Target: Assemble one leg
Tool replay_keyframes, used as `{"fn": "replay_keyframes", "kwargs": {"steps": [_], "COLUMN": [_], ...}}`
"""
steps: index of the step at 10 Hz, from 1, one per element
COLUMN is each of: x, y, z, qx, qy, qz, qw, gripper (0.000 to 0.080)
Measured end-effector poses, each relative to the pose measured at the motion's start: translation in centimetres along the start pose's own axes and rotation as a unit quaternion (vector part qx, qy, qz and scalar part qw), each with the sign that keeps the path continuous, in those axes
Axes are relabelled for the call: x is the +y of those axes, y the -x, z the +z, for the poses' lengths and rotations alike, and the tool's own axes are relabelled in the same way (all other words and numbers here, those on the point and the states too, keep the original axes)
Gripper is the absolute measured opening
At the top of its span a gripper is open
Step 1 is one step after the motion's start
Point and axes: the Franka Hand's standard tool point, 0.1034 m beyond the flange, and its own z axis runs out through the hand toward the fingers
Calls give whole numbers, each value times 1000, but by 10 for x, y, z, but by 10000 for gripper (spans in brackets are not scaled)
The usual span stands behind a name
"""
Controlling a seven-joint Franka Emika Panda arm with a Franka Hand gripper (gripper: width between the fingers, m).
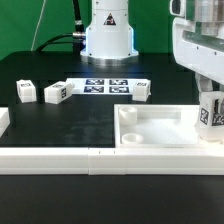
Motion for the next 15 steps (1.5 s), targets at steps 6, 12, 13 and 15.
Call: {"fn": "replay_keyframes", "kwargs": {"steps": [6, 12, 13, 15], "x": [0, -2, -3, -3], "y": [1, 8, 7, 3], "z": [0, -1, -2, -2], "qx": [-3, 7, 11, 14], "qy": [-1, 3, 6, 13], "qz": [-202, -478, -537, -627], "qw": [979, 878, 843, 779], "gripper": [642, 649, 649, 649]}}
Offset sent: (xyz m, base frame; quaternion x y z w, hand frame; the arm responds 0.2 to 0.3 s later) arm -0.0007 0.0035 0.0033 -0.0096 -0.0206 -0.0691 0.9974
